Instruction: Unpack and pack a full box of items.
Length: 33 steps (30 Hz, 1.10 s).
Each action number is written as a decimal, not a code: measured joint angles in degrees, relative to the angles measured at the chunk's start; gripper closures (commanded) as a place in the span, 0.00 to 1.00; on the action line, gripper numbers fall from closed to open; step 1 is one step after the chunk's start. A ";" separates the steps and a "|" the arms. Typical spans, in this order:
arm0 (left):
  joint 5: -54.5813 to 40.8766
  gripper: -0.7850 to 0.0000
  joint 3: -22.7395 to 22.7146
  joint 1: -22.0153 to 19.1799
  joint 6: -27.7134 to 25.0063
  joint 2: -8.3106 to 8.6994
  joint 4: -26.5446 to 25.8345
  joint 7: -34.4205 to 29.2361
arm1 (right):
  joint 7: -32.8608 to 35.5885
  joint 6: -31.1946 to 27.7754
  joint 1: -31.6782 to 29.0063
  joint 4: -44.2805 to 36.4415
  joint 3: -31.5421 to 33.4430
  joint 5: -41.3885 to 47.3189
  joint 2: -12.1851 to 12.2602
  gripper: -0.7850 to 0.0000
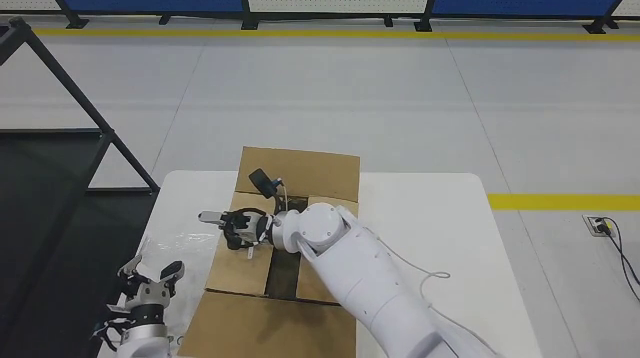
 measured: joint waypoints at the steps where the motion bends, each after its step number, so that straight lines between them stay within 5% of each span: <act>1: -0.06 0.00 -0.05 0.01 -0.01 0.00 0.02 -0.01 | 0.01 0.00 -0.02 0.01 0.05 -0.05 0.01 0.00; 33: -0.14 0.00 -0.20 1.15 0.29 -0.09 -0.83 -2.01 | -0.02 -3.63 -0.09 -0.85 2.22 -0.81 0.16 0.00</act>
